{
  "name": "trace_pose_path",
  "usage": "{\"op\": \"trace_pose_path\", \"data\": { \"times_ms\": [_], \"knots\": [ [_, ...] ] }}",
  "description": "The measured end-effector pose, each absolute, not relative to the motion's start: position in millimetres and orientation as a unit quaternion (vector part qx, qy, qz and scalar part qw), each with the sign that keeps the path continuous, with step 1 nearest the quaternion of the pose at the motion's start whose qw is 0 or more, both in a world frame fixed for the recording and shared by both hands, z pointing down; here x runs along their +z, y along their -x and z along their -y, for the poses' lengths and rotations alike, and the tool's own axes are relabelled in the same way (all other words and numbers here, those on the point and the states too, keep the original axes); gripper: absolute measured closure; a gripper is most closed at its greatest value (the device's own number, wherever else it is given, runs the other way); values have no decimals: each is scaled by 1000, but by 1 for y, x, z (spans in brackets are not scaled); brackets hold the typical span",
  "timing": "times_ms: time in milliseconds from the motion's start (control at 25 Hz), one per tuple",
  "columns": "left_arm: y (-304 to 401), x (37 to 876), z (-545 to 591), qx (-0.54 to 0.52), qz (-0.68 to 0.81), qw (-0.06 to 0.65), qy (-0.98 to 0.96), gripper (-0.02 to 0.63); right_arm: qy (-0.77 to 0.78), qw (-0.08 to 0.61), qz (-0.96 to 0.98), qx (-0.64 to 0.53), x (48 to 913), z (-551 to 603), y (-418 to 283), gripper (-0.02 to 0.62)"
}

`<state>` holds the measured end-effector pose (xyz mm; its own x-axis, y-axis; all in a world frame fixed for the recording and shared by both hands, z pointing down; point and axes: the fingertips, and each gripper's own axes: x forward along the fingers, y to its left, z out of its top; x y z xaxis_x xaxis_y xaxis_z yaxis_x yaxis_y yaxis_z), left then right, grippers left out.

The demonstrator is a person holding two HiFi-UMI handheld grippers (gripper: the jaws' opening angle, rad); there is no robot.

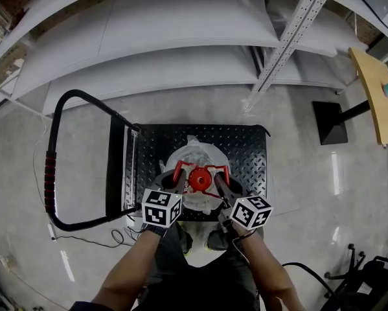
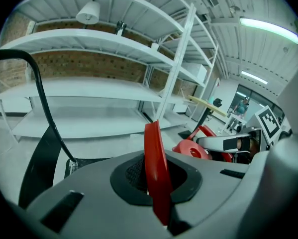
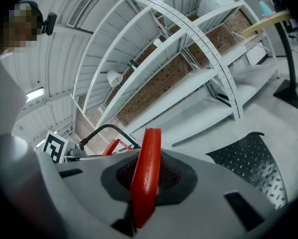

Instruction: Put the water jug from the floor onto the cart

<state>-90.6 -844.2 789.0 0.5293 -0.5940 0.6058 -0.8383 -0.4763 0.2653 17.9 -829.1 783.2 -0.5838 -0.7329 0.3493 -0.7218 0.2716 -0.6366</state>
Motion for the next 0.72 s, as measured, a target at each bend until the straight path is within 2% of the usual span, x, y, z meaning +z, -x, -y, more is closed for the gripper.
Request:
{"op": "trace_pose_path", "data": {
  "times_ms": [240, 400, 600, 720],
  "knots": [
    [106, 800, 850, 202, 432, 284, -832, 603, 453, 9, -800, -393, 793, 833, -13, 557],
    [109, 803, 869, 192, 410, 318, -833, 601, 452, -8, -797, -402, 799, 854, -11, 557],
    [121, 801, 874, 197, 409, 309, -836, 549, 457, -38, -803, -380, 796, 858, -5, 555],
    [130, 788, 872, 192, 421, 298, -835, 509, 482, -76, -801, -347, 794, 857, -8, 521]
  ]
}}
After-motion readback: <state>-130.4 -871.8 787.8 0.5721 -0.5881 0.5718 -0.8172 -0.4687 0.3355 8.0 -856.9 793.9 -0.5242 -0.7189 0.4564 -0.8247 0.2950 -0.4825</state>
